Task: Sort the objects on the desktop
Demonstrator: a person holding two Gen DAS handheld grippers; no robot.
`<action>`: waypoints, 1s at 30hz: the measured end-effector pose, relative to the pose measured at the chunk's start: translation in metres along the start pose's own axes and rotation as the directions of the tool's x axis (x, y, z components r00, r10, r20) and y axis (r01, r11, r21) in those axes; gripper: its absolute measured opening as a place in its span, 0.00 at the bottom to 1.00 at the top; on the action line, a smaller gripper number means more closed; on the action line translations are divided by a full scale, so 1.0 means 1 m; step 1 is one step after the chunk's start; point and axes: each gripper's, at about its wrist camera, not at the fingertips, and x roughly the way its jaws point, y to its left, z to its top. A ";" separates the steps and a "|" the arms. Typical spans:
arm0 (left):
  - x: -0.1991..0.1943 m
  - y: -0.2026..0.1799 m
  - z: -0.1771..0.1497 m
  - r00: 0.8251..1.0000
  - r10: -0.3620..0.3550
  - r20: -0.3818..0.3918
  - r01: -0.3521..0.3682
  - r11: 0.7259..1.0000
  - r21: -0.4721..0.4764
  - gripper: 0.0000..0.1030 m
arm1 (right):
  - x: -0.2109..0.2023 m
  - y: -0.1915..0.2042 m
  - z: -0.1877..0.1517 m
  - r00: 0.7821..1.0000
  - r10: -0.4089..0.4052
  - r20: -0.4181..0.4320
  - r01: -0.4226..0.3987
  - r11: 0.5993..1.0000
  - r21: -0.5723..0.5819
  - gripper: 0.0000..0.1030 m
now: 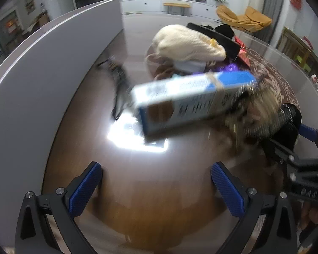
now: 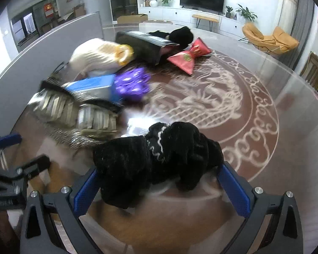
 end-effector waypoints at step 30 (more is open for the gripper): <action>0.028 -0.024 0.049 0.992 -0.049 0.112 0.042 0.997 0.068 1.00 | 0.002 -0.009 0.006 1.000 -0.004 0.023 0.004 1.000 0.006 1.00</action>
